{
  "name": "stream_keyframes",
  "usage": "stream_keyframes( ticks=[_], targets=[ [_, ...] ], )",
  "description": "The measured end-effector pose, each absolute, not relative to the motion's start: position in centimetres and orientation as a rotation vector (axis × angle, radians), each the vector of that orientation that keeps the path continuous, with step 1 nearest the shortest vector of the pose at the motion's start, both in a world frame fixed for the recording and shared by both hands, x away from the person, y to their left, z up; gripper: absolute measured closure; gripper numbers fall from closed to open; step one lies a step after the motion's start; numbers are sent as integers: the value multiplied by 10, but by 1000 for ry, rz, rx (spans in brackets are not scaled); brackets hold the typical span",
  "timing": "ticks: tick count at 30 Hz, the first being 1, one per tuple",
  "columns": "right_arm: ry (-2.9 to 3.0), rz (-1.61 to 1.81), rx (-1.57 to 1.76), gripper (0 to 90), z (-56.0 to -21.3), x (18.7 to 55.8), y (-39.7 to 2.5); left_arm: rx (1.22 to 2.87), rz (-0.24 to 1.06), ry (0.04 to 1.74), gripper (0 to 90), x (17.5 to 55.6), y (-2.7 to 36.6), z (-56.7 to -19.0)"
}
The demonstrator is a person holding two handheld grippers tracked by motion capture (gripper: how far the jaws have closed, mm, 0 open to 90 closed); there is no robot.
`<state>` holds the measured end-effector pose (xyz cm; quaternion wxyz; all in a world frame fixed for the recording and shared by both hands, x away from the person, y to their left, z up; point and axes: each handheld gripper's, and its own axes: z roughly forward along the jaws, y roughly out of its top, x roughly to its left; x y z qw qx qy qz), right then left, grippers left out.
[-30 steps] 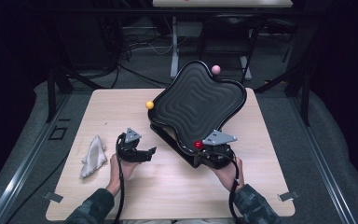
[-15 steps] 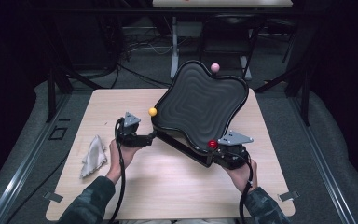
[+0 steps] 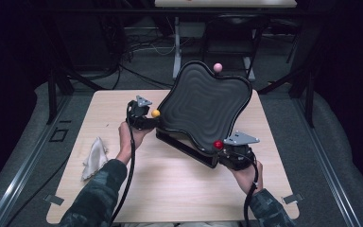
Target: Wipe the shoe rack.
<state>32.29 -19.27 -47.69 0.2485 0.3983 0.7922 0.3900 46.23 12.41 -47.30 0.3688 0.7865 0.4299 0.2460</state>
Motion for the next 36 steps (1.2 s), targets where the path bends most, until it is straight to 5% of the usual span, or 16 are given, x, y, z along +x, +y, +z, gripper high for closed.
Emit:
stream_keyframes(
  ticks=[5,36],
  targets=[
    [2163,1042,1089,599,-476,323,-193,2063,632,1089,589,468,117,-473],
    [2126,1047,1103,598,-478,356,-191,2050,591,1103,597,399,157,-473]
  ],
)
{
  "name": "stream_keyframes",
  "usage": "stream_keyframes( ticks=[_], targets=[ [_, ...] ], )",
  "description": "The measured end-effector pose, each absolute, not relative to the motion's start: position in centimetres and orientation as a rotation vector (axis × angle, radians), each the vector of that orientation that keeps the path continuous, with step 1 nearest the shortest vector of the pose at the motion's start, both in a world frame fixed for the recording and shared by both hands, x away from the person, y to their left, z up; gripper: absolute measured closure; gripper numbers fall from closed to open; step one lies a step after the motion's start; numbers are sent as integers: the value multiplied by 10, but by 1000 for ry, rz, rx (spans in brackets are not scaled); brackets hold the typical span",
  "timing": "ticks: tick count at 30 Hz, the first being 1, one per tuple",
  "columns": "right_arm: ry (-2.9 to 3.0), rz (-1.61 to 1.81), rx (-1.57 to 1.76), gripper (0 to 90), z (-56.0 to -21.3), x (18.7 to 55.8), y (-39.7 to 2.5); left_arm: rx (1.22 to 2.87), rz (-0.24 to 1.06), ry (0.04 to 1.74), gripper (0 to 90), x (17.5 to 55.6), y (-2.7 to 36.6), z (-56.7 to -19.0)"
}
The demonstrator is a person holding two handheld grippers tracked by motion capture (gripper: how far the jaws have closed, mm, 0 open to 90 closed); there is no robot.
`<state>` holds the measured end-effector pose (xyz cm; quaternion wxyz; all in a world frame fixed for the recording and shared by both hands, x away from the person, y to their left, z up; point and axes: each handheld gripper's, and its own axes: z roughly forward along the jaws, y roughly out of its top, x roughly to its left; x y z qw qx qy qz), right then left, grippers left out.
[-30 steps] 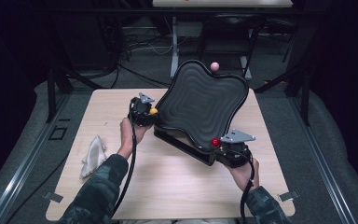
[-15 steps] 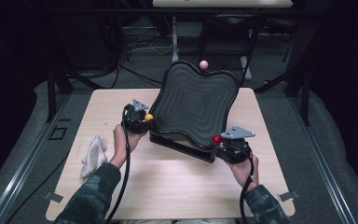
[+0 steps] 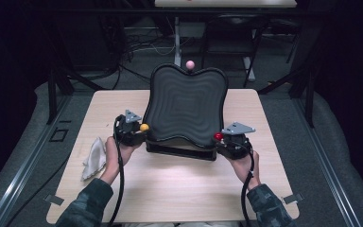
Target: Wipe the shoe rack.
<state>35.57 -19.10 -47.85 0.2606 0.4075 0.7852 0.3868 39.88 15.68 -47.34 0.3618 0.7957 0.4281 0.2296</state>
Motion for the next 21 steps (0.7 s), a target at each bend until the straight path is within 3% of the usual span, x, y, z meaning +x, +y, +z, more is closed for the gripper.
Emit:
stream_keyframes(
  ticks=[18,21],
  targets=[
    [2134,1089,1075,596,-481,372,-193,2033,589,1107,596,388,162,-475],
    [2143,1084,1085,559,-480,372,-193,2030,580,1115,588,388,163,-474]
  ],
)
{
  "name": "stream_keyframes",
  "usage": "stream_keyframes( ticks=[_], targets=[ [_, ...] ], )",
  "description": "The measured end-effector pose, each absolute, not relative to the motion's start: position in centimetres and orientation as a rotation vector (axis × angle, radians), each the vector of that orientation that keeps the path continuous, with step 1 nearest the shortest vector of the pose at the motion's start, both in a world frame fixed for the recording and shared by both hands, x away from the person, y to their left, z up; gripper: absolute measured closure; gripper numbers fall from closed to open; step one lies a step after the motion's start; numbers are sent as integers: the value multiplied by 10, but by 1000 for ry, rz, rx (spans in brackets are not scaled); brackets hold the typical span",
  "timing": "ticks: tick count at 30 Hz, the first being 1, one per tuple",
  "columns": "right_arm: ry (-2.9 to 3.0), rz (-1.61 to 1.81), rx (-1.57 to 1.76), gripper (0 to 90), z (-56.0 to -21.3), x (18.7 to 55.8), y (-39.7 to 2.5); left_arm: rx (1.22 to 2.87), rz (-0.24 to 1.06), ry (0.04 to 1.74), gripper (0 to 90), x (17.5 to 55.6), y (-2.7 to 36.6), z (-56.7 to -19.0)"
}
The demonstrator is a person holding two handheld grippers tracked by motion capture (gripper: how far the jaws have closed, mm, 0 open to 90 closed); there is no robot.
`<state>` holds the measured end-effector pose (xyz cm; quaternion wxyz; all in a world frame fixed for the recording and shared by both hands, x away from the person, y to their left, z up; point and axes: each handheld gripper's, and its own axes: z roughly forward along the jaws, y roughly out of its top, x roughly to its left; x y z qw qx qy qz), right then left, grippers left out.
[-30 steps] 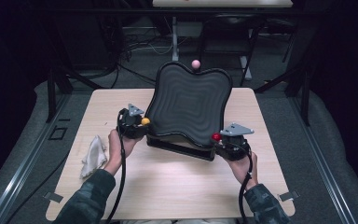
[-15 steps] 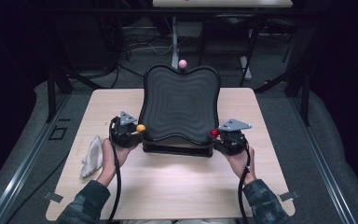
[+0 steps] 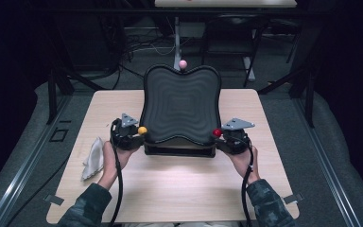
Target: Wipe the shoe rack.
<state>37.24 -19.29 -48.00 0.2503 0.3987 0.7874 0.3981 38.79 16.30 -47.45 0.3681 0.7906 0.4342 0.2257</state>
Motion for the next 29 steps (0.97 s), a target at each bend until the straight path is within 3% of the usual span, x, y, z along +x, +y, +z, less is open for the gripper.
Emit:
stream_keyframes(
  ticks=[8,15,29],
  targets=[
    [2141,1049,1173,211,-473,358,-210,2023,546,1142,266,373,186,-470],
    [2148,1002,1237,37,-474,341,-227,2056,482,1180,129,351,199,-482],
    [2195,928,1271,0,-495,324,-250,2107,441,1224,16,334,205,-505]
  ],
)
